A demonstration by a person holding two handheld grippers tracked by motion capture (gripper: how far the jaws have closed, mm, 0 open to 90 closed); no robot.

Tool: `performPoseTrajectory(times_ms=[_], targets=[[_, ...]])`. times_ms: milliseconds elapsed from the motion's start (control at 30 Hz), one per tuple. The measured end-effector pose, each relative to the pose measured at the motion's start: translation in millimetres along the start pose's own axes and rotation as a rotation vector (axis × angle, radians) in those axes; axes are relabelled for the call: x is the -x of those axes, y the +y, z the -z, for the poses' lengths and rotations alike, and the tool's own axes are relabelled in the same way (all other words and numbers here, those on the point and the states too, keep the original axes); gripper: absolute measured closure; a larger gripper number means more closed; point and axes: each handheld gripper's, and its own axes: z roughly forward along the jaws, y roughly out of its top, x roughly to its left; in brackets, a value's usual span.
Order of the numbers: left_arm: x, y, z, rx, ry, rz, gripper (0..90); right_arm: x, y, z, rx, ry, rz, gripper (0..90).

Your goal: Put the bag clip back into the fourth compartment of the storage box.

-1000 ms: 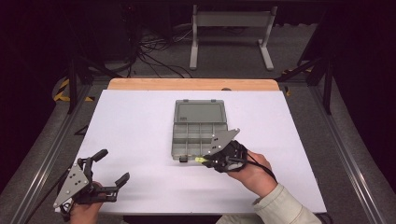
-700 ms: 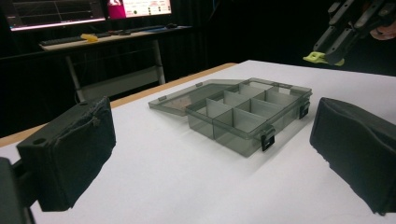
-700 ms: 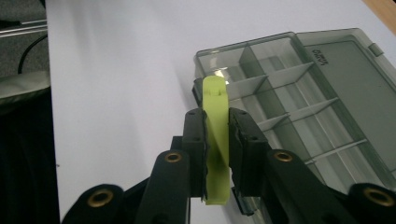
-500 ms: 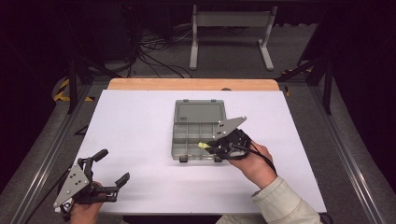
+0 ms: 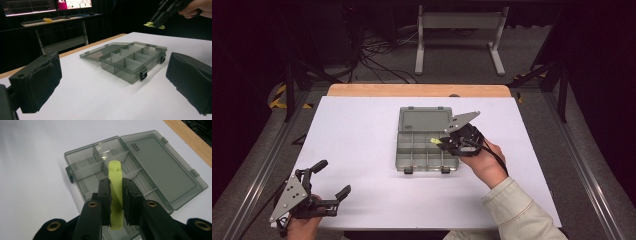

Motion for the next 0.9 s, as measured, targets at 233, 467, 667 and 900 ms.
performPoseTrajectory(times_ms=[233, 467, 667, 900], targets=[[0.0, -0.1, 0.0, 0.001, 0.0, -0.001, 0.8, 15.8, -2.4, -6.4, -0.01, -0.013, -0.045, 78.1], [0.1, 0.1, 0.3, 0.002, 0.0, 0.0, 0.8, 27.6, -4.3, -16.1, -0.02, -0.032, -0.081, 78.1], [0.0, 0.1, 0.5, 0.005, 0.003, 0.006, 0.8, 38.4, -8.6, -22.8, -0.031, -0.043, -0.116, 78.1], [0.1, 0.1, 0.3, 0.003, 0.0, 0.002, 0.8, 46.4, -13.0, -28.0, -0.039, -0.053, -0.147, 78.1]])
